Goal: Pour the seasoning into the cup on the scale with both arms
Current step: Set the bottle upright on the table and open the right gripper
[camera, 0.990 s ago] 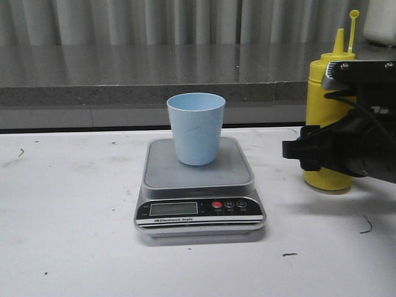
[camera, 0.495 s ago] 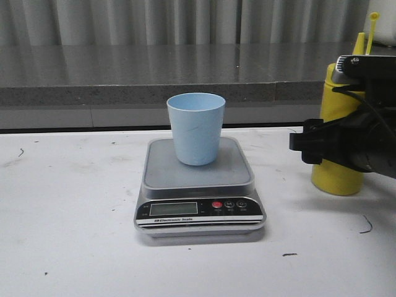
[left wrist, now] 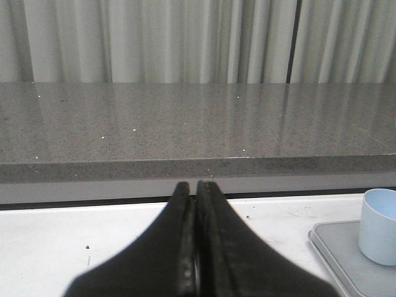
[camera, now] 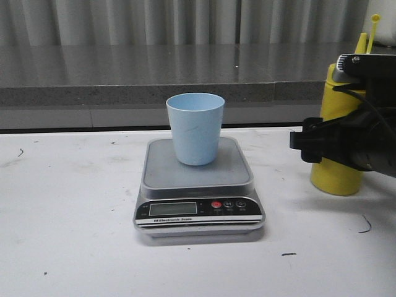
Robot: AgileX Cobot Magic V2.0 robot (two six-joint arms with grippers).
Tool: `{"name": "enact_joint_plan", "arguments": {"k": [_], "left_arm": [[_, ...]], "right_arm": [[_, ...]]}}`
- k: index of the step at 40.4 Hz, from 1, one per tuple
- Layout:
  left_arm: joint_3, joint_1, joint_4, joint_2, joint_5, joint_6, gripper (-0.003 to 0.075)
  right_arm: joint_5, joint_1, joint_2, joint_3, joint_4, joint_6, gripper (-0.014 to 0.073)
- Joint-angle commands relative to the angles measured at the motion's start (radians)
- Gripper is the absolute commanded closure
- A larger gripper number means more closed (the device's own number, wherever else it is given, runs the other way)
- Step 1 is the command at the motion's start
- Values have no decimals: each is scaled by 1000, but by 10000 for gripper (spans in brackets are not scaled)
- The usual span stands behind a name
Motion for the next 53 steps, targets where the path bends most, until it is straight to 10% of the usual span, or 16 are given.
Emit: {"name": "enact_joint_plan", "arguments": {"k": [1, 53], "left_arm": [[-24, 3, -12, 12, -80, -4, 740], [-24, 3, -12, 12, -80, -4, 740]], "right_arm": [[-88, 8, -53, -18, -14, 0, -44], [-241, 93, -267, 339, -151, 19, 8]]}}
